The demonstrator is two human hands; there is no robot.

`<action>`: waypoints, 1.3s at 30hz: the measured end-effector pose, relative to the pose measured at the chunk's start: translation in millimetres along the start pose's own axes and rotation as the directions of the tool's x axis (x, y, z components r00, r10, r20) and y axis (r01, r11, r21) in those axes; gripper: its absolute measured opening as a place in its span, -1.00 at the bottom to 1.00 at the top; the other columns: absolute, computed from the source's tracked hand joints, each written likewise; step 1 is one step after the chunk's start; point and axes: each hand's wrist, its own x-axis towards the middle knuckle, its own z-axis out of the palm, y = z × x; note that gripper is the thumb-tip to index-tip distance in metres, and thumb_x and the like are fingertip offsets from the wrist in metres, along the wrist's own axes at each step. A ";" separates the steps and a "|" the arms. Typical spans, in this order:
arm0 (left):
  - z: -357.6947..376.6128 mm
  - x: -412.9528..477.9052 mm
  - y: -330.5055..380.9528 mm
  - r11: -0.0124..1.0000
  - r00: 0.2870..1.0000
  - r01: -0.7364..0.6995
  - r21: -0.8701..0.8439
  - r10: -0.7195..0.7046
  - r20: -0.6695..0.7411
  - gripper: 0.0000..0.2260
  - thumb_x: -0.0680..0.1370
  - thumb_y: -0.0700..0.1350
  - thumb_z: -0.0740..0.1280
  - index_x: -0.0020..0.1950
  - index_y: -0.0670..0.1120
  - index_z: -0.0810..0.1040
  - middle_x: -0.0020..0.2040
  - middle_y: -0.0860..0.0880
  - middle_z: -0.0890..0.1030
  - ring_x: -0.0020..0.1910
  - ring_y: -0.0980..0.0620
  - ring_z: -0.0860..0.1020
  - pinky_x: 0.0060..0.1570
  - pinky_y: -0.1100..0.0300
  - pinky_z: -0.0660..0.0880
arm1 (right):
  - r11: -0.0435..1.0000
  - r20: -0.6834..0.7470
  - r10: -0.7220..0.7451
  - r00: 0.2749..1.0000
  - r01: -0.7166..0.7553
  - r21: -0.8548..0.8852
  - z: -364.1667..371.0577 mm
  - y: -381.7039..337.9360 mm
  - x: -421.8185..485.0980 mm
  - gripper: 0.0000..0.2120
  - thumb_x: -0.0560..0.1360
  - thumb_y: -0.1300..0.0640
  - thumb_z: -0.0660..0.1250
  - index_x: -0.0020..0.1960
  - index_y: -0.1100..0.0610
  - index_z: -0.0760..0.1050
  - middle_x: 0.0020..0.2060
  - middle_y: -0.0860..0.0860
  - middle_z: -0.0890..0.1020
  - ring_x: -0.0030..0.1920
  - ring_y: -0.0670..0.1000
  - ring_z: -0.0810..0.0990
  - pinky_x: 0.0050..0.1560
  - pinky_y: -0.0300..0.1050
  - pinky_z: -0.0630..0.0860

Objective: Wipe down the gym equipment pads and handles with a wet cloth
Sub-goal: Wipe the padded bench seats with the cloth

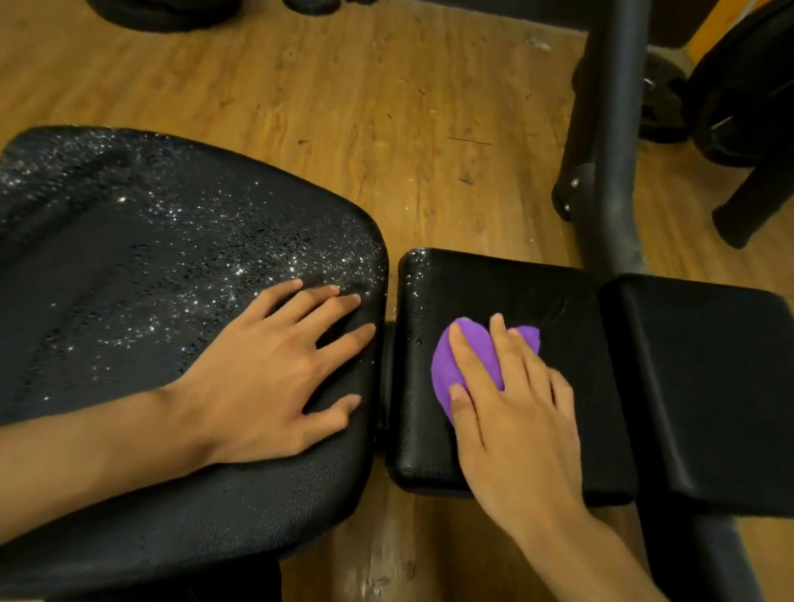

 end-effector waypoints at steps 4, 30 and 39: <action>0.9 -12.7 -12.6 1.000 0.999 -0.028 0.001 0.028 0.014 -0.35 0.60 0.33 0.11 0.60 0.02 0.38 0.59 -0.15 0.35 0.59 -0.15 0.30 0.56 -0.15 0.13 | 0.993 -0.050 -0.108 0.993 0.105 -0.050 3.5 4.6 34.3 -0.44 0.70 -0.14 -0.16 0.63 0.00 0.16 0.66 0.08 0.03 0.65 0.14 -0.10 0.63 0.19 -0.12; 4.1 -9.6 -11.0 0.998 1.000 -0.026 -0.063 0.027 0.005 -0.38 0.60 0.29 0.15 0.57 0.00 0.41 0.53 -0.14 0.40 0.55 -0.18 0.32 0.55 -0.14 0.13 | 0.994 -0.031 0.106 0.994 -0.106 0.010 -8.0 15.5 71.8 -0.20 0.60 -0.28 -0.25 0.62 0.20 0.19 0.63 0.15 0.14 0.63 0.16 0.07 0.62 0.10 -0.08; 4.3 -8.6 -11.4 0.998 0.999 -0.030 -0.062 0.031 0.015 -0.37 0.59 0.29 0.16 0.57 -0.02 0.41 0.52 -0.16 0.40 0.55 -0.20 0.31 0.54 -0.18 0.15 | 0.995 0.007 0.068 0.998 -0.069 0.073 2.0 -1.9 9.5 -0.35 0.66 -0.19 -0.18 0.65 0.10 0.10 0.63 0.16 0.13 0.63 0.18 0.07 0.60 0.07 0.01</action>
